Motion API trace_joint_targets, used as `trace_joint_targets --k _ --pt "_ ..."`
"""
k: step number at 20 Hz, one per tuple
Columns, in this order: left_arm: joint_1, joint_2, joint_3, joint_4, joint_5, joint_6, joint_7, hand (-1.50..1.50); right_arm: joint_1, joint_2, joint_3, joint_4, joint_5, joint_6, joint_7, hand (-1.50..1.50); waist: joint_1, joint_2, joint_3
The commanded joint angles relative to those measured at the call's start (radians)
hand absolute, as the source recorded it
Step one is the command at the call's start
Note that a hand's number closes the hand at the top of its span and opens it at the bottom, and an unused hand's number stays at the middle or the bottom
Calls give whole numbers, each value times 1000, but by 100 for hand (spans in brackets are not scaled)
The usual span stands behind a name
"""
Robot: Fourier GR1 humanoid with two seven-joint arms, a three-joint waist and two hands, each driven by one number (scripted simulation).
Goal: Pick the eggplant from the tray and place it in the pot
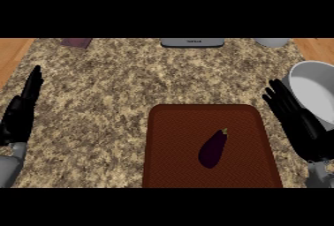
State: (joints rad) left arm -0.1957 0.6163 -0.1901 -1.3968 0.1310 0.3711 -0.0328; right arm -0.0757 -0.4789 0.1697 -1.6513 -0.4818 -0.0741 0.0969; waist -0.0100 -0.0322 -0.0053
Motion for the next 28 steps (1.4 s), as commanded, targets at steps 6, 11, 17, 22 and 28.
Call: trace_joint_targets --k 6,11,17,22,28 --pt "-128 -176 96 -70 202 -47 -33 0 -115 -166 -256 138 -243 387 -120 150 8 39 8" --pt "-129 -199 71 -118 229 -59 37 0 38 -275 -137 222 312 206 -348 -150 8 35 8" --pt "-40 -235 70 -164 219 -80 3 0 29 -274 -139 263 419 252 -579 -150 15 32 6" --pt "-47 -236 76 -129 201 -97 -7 0 26 -354 -62 119 517 284 -357 -150 14 32 4" --pt "-63 -230 93 -170 199 -89 39 0 -21 -384 47 -66 582 384 -90 -150 15 29 4"
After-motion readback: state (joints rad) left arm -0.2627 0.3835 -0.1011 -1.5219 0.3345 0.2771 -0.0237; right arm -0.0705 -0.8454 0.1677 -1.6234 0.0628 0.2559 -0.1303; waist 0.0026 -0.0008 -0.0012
